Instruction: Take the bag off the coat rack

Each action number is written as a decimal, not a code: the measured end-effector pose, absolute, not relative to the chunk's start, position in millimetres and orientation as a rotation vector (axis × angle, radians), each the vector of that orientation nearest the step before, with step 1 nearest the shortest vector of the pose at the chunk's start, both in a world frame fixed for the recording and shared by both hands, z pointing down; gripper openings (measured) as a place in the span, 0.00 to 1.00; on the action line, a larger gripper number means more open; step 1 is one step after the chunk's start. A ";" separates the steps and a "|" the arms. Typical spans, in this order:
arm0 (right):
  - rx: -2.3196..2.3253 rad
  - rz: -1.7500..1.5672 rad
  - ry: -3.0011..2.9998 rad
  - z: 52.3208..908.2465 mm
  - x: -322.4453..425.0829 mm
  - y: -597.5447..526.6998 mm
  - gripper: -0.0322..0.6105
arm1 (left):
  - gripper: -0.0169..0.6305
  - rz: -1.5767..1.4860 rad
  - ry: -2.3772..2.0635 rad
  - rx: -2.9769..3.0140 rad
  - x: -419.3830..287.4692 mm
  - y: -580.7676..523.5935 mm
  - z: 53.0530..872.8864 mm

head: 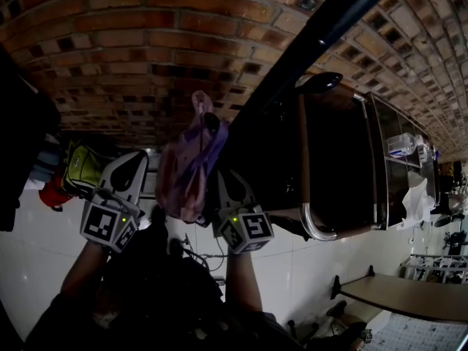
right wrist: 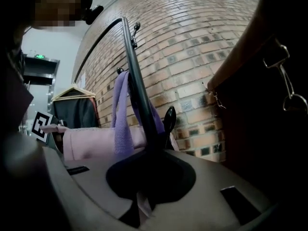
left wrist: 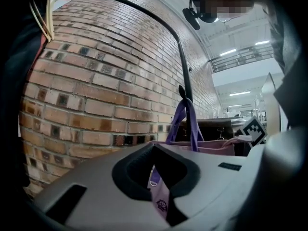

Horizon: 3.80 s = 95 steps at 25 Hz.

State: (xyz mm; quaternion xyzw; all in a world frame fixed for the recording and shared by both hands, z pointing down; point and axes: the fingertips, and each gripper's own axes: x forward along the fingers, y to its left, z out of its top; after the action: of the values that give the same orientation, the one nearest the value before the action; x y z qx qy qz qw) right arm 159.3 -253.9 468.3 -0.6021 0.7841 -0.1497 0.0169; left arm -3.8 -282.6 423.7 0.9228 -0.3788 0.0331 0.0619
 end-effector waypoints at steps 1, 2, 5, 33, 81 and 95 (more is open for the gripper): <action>-1.860 -0.477 2.435 467.4 159.3 -254.6 0.09 | 0.05 0.097 -1.143 2.790 -3.6 -284.3 422.4; -1.849 -0.490 2.435 466.0 158.7 -255.4 0.09 | 0.05 0.093 -1.141 2.790 -3.4 -286.4 421.3; -1.824 -0.534 2.415 462.2 158.3 -257.5 0.09 | 0.05 0.084 -1.138 2.792 -3.3 -294.0 418.0; -1.780 -0.420 2.286 393.5 186.6 -256.1 0.09 | 0.05 0.066 -1.062 2.823 12.2 -330.9 413.7; -1.683 -0.209 2.297 326.2 170.6 -26.6 0.09 | 0.05 -0.025 -1.271 2.862 -47.3 -116.4 366.1; -1.723 -0.192 2.295 322.8 100.3 41.8 0.09 | 0.05 -0.104 -1.203 2.892 -100.1 -58.9 355.6</action>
State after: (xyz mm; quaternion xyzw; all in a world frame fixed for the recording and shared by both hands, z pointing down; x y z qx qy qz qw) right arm 100.3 41.8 322.8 -0.5937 0.7909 -0.0660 0.1325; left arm -100.1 -58.9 355.6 0.9228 -0.3838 -0.0332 0.0041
